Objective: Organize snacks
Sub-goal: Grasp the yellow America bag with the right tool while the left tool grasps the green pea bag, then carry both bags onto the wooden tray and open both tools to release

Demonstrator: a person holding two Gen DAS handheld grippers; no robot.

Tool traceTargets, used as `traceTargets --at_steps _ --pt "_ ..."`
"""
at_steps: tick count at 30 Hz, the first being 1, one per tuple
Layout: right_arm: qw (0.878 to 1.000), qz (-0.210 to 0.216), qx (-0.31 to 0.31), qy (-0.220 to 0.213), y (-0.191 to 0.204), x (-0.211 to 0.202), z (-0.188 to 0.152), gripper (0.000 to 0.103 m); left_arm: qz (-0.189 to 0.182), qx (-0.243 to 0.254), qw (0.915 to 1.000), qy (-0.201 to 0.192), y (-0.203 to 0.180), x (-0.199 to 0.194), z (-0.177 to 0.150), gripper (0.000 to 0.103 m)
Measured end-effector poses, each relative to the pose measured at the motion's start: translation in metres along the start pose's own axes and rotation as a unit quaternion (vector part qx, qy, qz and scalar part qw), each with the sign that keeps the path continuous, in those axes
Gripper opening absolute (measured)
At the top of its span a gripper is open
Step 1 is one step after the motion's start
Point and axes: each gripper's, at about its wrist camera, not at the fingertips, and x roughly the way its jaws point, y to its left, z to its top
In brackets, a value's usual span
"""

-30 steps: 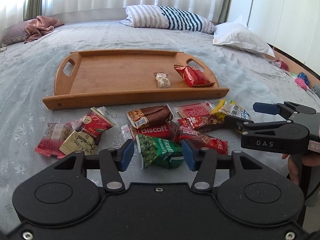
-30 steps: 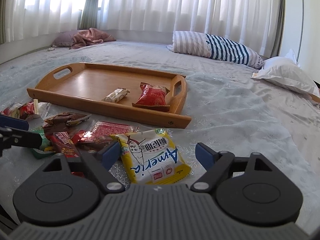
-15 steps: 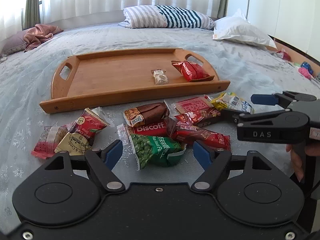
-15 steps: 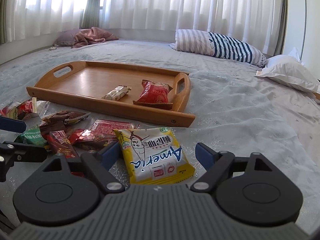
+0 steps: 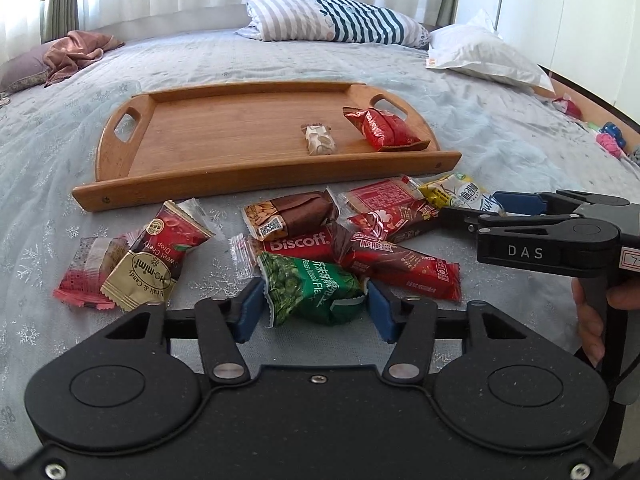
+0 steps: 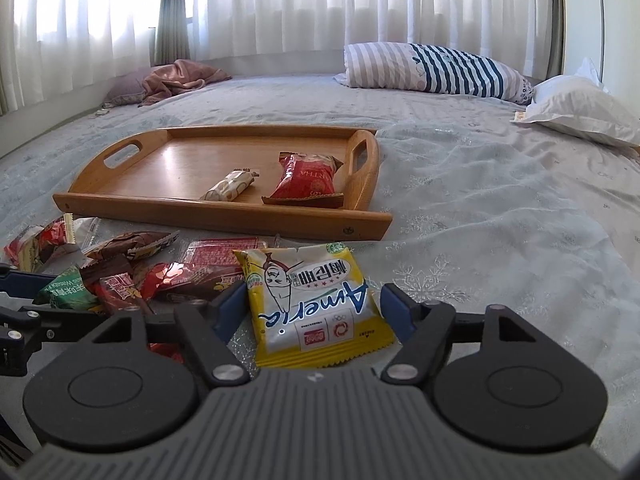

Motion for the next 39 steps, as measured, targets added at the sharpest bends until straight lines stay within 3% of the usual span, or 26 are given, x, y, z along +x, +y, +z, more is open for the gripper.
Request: traceTargets --at_steps 3,7,26,39 --pt "1.0 -0.011 0.0 -0.008 0.003 -0.004 0.0 0.061 -0.001 0.003 1.0 0.002 -0.001 -0.002 0.001 0.046" --pt "1.0 -0.022 0.001 -0.019 0.007 -0.009 0.001 0.056 -0.002 0.0 1.0 -0.001 0.001 -0.008 0.003 0.045" --pt "0.998 -0.038 0.033 -0.041 0.003 -0.016 0.031 0.055 0.005 -0.03 0.998 -0.055 0.032 -0.028 0.041 0.045" --pt "0.997 -0.016 0.077 -0.014 -0.013 0.025 0.096 0.055 -0.035 -0.057 0.9952 -0.072 0.051 0.016 0.12 0.045"
